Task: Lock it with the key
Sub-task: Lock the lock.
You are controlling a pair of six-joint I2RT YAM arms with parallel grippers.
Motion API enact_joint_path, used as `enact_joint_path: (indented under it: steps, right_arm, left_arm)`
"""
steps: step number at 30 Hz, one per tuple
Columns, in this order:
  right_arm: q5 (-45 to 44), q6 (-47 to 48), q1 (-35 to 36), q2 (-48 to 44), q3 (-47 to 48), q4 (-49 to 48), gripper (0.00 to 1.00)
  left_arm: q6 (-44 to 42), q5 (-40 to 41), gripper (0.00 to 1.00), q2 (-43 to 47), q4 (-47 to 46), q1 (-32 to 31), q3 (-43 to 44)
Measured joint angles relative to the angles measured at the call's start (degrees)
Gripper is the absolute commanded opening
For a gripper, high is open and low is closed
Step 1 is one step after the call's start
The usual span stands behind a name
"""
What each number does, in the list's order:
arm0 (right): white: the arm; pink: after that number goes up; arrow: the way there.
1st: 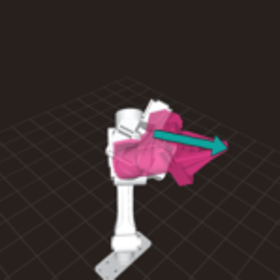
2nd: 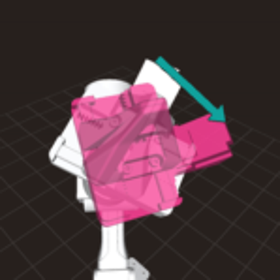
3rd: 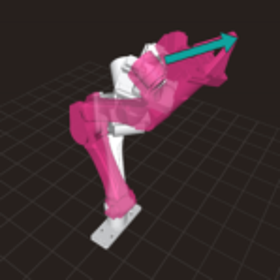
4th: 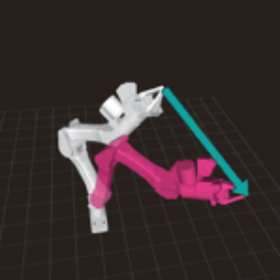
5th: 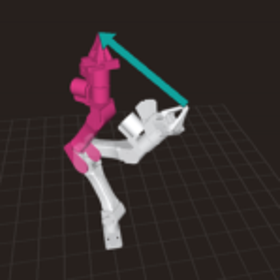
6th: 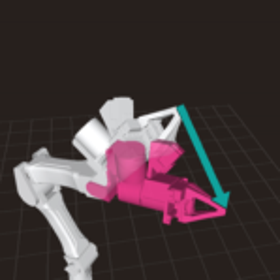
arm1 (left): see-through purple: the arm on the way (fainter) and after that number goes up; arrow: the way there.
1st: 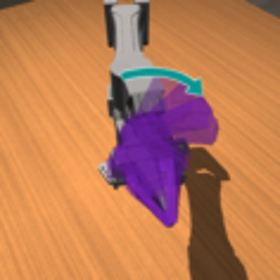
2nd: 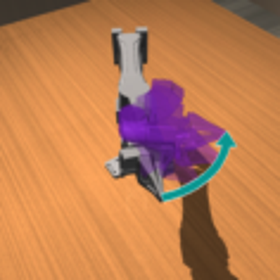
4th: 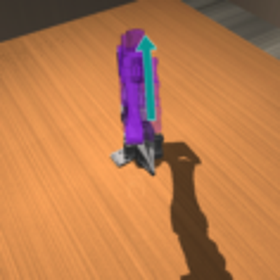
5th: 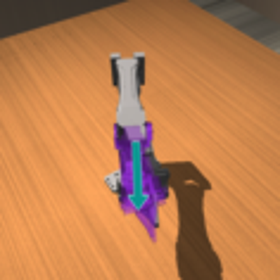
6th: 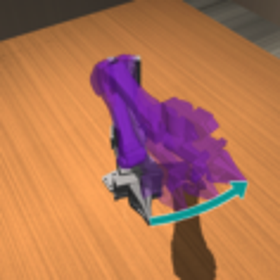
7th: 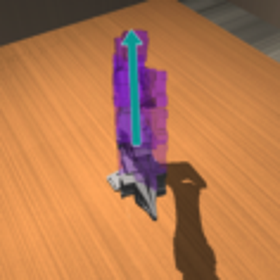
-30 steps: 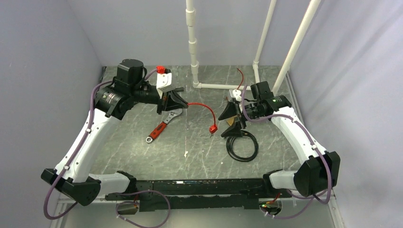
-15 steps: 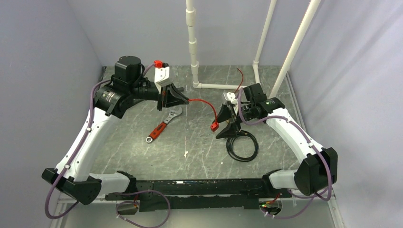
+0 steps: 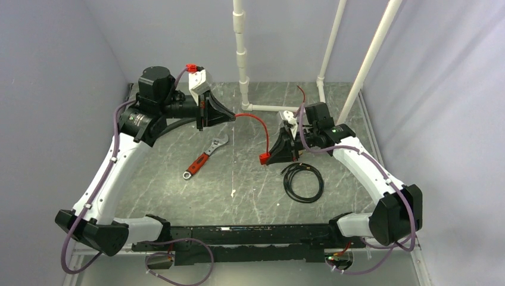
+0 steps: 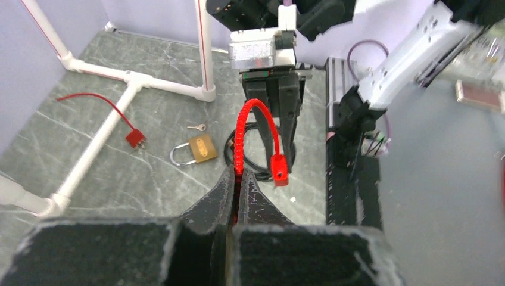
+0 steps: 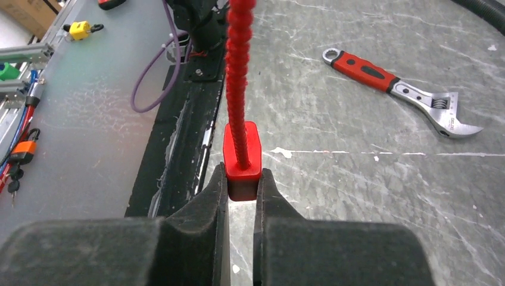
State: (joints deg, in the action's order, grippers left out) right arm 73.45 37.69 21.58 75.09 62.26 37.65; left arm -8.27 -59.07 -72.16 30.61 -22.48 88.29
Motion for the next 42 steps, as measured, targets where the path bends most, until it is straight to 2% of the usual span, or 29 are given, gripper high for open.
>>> enact_joint_path:
  steps: [3,8,15,24,33,42]
  right_arm:
    - [-0.59,-8.74,0.02,-0.48,-1.77,-7.56,0.00]
    - [-6.51,-27.23,0.13,-3.91,-6.45,-23.67,0.00]
    - [-13.35,-42.45,1.62,-6.75,-6.84,-39.65,0.00]
    - [-14.03,-49.13,4.11,-5.64,-6.84,-47.10,0.00]
    - [-14.56,-52.61,4.94,-5.57,-7.17,-52.98,0.00]
    - [-14.43,-56.81,5.35,-5.57,-7.72,-58.38,0.00]
  left_arm:
    - [6.64,1.68,0.00,0.39,-5.35,0.20,-3.19]
    - [19.26,5.92,0.00,1.75,-14.73,0.09,-10.43]
    - [32.06,12.98,0.00,2.12,-28.09,-3.54,-16.90]
    - [33.44,16.98,0.00,2.69,-41.13,-11.52,-22.12]
    - [34.77,17.38,0.00,2.58,-49.70,-12.50,-24.35]
    - [36.00,18.80,0.00,2.12,-53.07,-12.66,-25.42]
